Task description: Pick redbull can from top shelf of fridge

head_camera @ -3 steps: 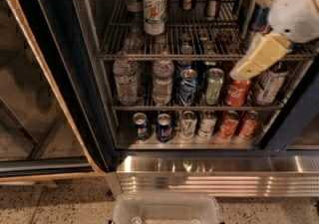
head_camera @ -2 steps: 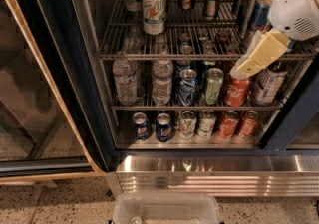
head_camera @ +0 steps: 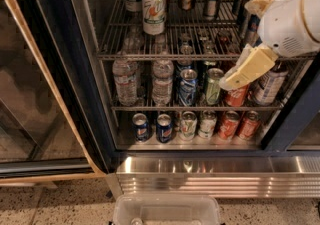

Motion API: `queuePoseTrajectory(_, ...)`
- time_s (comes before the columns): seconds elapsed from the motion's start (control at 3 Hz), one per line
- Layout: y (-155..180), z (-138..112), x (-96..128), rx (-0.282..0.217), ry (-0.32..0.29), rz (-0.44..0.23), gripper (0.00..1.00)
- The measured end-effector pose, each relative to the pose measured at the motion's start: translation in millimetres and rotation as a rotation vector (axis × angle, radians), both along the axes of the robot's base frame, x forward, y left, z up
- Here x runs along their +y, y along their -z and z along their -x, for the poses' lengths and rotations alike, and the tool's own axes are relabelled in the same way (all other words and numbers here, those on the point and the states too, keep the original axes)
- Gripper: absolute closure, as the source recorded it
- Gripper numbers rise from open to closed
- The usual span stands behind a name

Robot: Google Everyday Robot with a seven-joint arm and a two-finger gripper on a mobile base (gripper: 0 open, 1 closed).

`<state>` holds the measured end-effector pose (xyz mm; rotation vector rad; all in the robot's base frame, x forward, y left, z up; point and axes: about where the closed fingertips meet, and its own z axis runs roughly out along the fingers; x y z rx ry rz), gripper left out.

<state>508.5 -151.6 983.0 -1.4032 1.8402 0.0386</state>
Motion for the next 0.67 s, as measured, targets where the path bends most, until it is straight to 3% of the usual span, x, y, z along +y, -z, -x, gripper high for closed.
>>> queuePoseTrajectory(0.33, 7.8, 11.2, 18.1, -0.039, 0.005, -0.099, 0.0)
queuePoseTrajectory(0.67, 11.3, 18.5, 50.6, -0.048, -0.015, -0.191, 0.0)
